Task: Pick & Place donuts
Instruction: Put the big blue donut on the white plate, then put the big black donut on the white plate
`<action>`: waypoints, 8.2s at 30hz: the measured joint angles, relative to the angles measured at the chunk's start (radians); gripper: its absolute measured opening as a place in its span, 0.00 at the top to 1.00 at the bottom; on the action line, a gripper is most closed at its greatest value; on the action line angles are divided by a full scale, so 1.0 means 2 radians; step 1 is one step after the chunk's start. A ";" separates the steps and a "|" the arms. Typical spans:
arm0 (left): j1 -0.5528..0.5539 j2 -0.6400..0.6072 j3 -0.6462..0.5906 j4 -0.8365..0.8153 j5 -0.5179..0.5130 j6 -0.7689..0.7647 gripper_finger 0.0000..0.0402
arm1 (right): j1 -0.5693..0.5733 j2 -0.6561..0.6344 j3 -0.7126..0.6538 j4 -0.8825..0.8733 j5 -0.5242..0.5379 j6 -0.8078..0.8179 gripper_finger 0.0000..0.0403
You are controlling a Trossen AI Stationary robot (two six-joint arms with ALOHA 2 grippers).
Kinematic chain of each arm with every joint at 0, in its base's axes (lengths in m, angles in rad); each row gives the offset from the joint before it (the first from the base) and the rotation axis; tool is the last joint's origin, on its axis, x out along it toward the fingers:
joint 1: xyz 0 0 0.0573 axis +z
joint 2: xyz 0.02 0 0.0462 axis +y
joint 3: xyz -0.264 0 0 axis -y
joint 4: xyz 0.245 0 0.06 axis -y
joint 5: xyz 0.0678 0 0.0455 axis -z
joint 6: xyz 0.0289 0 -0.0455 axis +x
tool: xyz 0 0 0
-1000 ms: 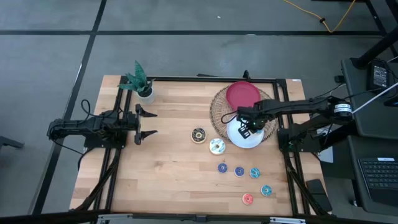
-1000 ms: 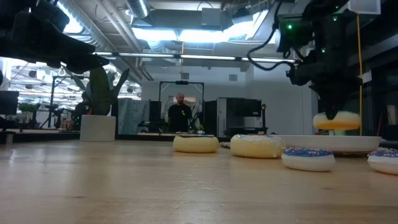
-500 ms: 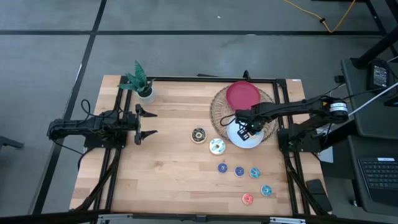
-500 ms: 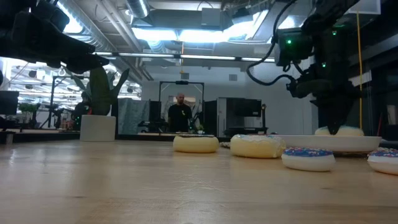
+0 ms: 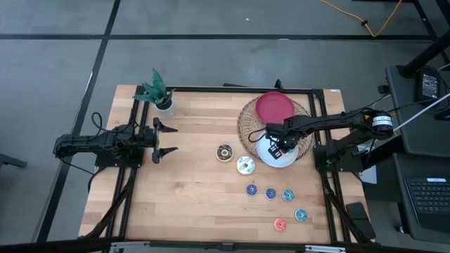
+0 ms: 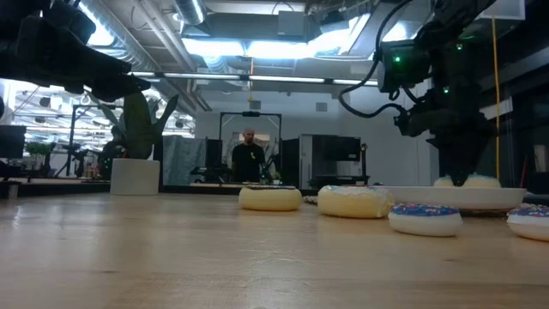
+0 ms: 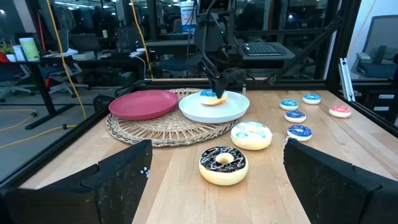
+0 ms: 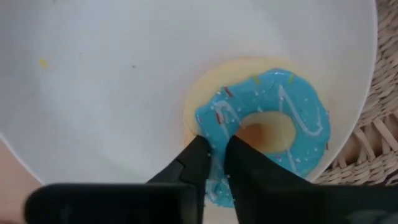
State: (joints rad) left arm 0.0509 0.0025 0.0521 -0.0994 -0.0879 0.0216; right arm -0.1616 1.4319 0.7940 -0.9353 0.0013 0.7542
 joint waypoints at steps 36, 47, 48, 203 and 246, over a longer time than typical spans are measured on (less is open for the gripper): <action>0.000 0.000 0.000 0.000 0.000 0.000 0.12 | 0.000 0.000 0.001 0.001 -0.011 -0.004 0.45; 0.000 0.000 0.000 0.000 0.000 0.000 0.12 | 0.000 0.000 0.031 -0.008 -0.011 -0.015 0.45; 0.000 0.000 0.000 0.000 0.000 0.000 0.12 | 0.000 0.000 0.033 -0.012 -0.011 -0.015 0.45; 0.000 0.000 0.000 0.000 0.000 0.000 0.12 | 0.064 0.460 0.772 -0.233 -0.018 -0.129 0.45; 0.000 0.000 0.000 0.000 0.000 0.000 0.12 | 0.103 0.478 0.622 -0.079 0.013 -0.030 0.45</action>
State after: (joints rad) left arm 0.0506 0.0025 0.0521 -0.0994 -0.0879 0.0216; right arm 0.0451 2.3878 2.0373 -1.0932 0.0280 0.6939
